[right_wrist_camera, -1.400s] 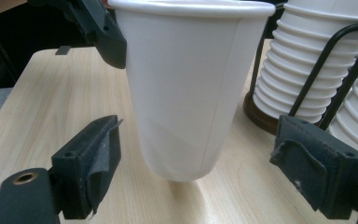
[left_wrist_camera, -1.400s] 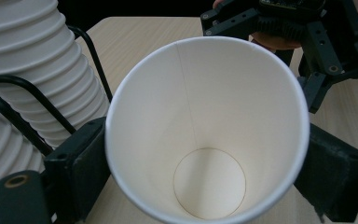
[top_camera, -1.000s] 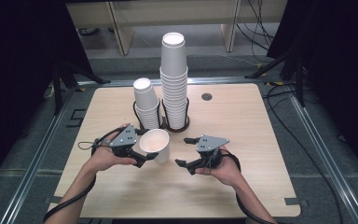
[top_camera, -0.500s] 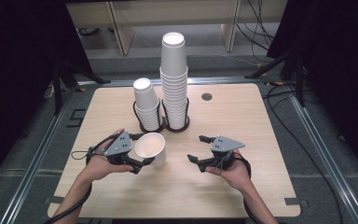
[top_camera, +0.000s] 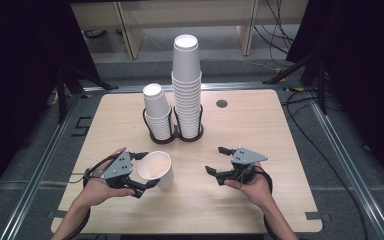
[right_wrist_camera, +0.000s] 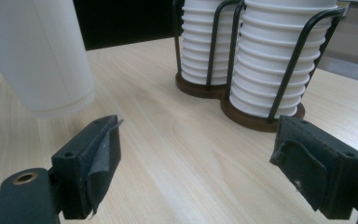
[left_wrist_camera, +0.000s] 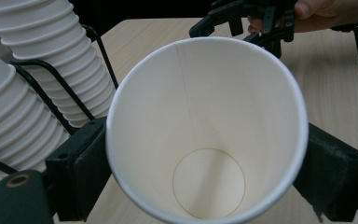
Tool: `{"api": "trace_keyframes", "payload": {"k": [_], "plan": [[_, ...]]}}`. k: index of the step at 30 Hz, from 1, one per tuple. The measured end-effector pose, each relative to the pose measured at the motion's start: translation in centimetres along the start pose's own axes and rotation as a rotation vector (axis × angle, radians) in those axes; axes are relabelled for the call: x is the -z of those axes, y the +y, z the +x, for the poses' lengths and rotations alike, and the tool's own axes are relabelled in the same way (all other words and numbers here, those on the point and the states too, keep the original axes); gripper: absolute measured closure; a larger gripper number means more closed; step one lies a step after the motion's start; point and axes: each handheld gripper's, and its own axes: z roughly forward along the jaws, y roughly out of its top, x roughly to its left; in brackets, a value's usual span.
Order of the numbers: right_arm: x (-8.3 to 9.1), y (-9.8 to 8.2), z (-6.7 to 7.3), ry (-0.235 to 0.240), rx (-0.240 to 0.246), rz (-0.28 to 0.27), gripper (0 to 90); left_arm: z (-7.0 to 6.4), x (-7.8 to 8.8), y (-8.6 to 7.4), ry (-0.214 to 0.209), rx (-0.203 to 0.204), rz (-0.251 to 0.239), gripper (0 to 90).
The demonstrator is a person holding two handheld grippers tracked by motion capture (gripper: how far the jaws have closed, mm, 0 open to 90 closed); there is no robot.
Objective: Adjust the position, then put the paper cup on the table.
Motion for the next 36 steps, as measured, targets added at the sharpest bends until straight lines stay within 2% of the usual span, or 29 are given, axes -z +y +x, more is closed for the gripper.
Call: {"api": "trace_keyframes", "payload": {"k": [1,2,3,5,7,8,10,11,13,15,16,18,20,23,24,25,30,31,32,33,34,35,36], "plan": [[0.0,-0.1,0.0,-0.008,0.01,-0.002,15.9,-0.2,0.0,-0.1,0.0,0.0,-0.004,13.0],[0.1,-0.2,0.1,-0.004,-0.013,0.01,15.9,-0.4,0.0,-0.2,-0.01,-0.003,-0.004,13.0],[0.0,-0.3,-0.1,0.002,0.008,-0.012,15.8,-0.7,0.1,-0.3,-0.007,0.001,0.002,13.0],[0.1,-0.4,0.0,-0.01,-0.013,0.002,15.9,-1.0,0.2,-0.4,-0.012,-0.003,0.008,13.0],[0.1,-0.4,-0.2,-0.014,0.005,0.006,15.9,-1.3,0.3,-0.6,-0.009,-0.004,-0.001,13.0],[0.0,-0.5,-0.1,0.013,-0.018,0.008,15.8,-1.3,0.4,-0.5,-0.012,-0.001,0.002,13.0],[0.1,-0.5,-0.1,-0.008,-0.003,0.015,15.8,-1.4,0.6,-0.6,-0.006,-0.002,-0.003,13.1],[0.0,-0.6,0.0,-0.019,-0.015,0.004,15.8,-1.5,0.4,-0.6,-0.009,0.01,-0.024,13.1],[0.0,-0.6,-0.2,-0.012,0.001,0.004,15.8,-1.6,0.5,-0.6,-0.015,0.006,-0.012,13.1],[0.0,-0.6,-0.1,-0.007,-0.024,0.01,15.8,-1.7,0.5,-0.7,-0.01,0.002,-0.002,13.1],[0.0,-0.6,-0.2,-0.013,-0.009,0.002,15.8,-1.6,0.5,-0.7,-0.011,-0.003,0.007,13.1],[0.1,-0.6,-0.1,-0.015,-0.035,0.001,15.8,-1.7,0.3,-0.8,-0.017,0.008,-0.008,13.1],[0.2,-0.6,-0.2,-0.022,-0.025,-0.001,15.8,-1.7,0.4,-0.8,-0.016,0.0,0.009,13.1],[0.1,-0.6,-0.3,-0.026,-0.023,-0.007,15.8,-1.7,0.4,-0.9,-0.018,0.003,0.004,13.1],[0.1,-0.6,-0.4,-0.027,-0.003,-0.012,15.8,-1.8,0.4,-0.9,-0.014,0.003,0.003,13.1],[0.2,-0.6,-0.3,-0.024,-0.026,0.003,15.8,-1.8,0.4,-0.9,-0.007,0.002,0.007,13.1],[0.3,-0.7,-0.8,-0.037,-0.026,-0.005,15.7,-2.0,0.2,-0.7,-0.02,-0.02,0.028,13.0],[0.3,-0.8,-0.8,-0.021,-0.07,0.0,15.8,-2.1,0.0,-0.6,-0.021,-0.016,0.029,13.0],[0.3,-0.8,-1.1,-0.032,-0.047,-0.016,15.7,-2.1,0.0,-0.6,-0.019,-0.022,0.04,13.0],[0.5,-0.7,-1.3,-0.052,-0.039,-0.007,15.7,-2.1,0.0,-0.6,-0.023,-0.027,0.046,13.0],[0.5,-0.7,-1.4,-0.042,-0.052,-0.013,15.7,-2.1,-0.2,-0.6,-0.032,-0.025,0.035,13.0],[0.5,-0.7,-1.5,-0.027,-0.066,-0.018,15.7,-2.1,-0.1,-0.5,-0.025,-0.032,0.054,13.1],[0.7,-0.7,-1.6,-0.056,-0.046,-0.014,15.7,-2.2,-0.2,-0.5,-0.027,-0.027,0.051,13.0]]}}
